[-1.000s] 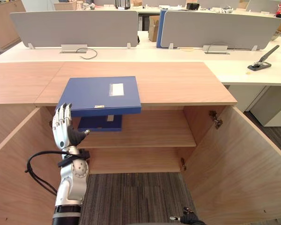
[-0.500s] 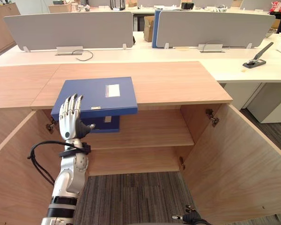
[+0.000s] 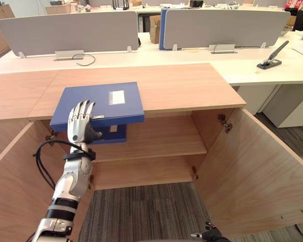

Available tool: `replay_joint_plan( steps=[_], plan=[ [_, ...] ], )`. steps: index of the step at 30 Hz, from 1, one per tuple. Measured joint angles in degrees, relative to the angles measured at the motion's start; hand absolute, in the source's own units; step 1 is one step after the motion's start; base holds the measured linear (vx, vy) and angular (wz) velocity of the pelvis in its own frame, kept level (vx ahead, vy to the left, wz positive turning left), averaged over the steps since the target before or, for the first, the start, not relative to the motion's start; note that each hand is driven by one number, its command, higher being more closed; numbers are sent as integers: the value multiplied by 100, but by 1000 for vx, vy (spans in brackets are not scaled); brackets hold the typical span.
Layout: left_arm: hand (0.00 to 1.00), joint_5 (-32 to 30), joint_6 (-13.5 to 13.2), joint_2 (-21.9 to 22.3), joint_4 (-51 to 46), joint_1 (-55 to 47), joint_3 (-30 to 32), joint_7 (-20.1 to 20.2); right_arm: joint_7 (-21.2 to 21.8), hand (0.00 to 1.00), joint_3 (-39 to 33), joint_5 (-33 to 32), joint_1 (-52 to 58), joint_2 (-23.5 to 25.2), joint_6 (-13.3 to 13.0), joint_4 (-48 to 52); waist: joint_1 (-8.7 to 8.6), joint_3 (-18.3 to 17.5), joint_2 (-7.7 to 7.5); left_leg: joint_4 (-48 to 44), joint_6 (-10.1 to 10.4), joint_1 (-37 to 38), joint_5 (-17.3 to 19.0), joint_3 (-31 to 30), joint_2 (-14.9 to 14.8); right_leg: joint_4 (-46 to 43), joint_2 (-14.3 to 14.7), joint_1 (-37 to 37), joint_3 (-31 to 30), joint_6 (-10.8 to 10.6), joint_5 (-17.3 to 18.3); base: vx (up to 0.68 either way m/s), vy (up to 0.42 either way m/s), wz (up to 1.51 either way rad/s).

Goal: Walk over to the cabinet, pick up the folder, carry it to the office cabinet, place the folder inside the office cabinet, then close the office cabinet door

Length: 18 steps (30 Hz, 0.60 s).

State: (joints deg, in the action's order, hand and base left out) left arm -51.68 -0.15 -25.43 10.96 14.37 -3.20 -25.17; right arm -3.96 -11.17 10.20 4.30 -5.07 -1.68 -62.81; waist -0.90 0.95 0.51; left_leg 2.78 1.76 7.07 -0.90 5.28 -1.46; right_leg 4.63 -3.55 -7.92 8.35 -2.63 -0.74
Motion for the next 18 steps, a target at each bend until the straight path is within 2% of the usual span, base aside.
replay_joint_plan(
  steps=[7,18],
  plan=[
    [0,3,-185,-460,254,363,-287,122,4,0,-68,-4,87,-54,1,-45,-102,20,38,0,8,0,6,21,-7,-2,9,16,-54,3,-2,-2,1,0],
    [0,-4,-200,-525,1035,573,-493,206,0,0,-109,-12,108,-53,0,-45,-152,23,45,-3,16,-2,11,66,-24,-29,25,56,-87,4,-1,-5,2,-2]
  ],
)
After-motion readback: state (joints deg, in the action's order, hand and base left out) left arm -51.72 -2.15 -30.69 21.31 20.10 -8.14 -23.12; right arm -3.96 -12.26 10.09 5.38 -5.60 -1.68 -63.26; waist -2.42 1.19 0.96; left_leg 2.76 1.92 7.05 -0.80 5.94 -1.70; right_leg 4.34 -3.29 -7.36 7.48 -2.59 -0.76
